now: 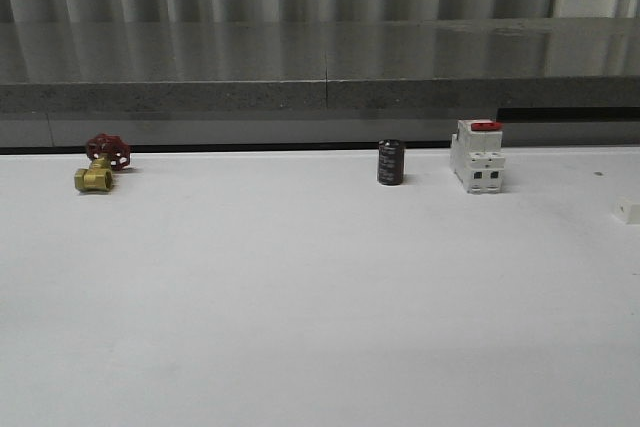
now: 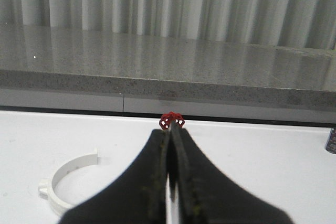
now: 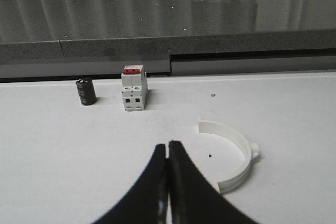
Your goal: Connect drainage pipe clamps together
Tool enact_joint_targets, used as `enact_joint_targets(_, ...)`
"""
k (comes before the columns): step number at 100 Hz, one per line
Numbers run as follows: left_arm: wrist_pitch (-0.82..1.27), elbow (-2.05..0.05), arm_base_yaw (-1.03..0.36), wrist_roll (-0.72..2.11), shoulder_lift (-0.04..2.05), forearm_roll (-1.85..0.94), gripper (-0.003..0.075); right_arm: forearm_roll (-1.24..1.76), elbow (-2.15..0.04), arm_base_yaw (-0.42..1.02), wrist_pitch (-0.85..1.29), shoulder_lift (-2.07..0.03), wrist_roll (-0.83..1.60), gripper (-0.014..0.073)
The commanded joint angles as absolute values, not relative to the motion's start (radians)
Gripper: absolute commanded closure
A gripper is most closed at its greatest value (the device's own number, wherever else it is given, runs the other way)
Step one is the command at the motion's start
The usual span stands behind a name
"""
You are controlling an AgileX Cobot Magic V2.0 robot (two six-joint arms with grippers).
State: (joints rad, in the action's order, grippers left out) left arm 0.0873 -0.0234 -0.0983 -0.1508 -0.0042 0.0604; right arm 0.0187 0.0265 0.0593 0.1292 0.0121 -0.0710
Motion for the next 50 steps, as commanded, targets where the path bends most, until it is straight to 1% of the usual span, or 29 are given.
enact_joint_targets(1,0.085,-0.128,-0.098,-0.16,0.024,0.0,0.0741,0.013,0.011,0.055,0.04,0.029,-0.067,0.0661)
enact_joint_targets(16,0.316,-0.344,-0.098,-0.16,0.163,-0.016,0.0741,0.013,0.011,0.055,0.04,0.029,-0.067,0.0661)
enact_joint_targets(35,0.585,-0.618,-0.098,-0.16,0.4,-0.008,0.0741,0.013,0.011,0.055,0.04,0.029,-0.067,0.0661)
enact_joint_targets(50,0.746,-0.749,-0.098,-0.16,0.569,-0.008,0.0741,0.013,0.011,0.055,0.04,0.029,-0.067,0.0661)
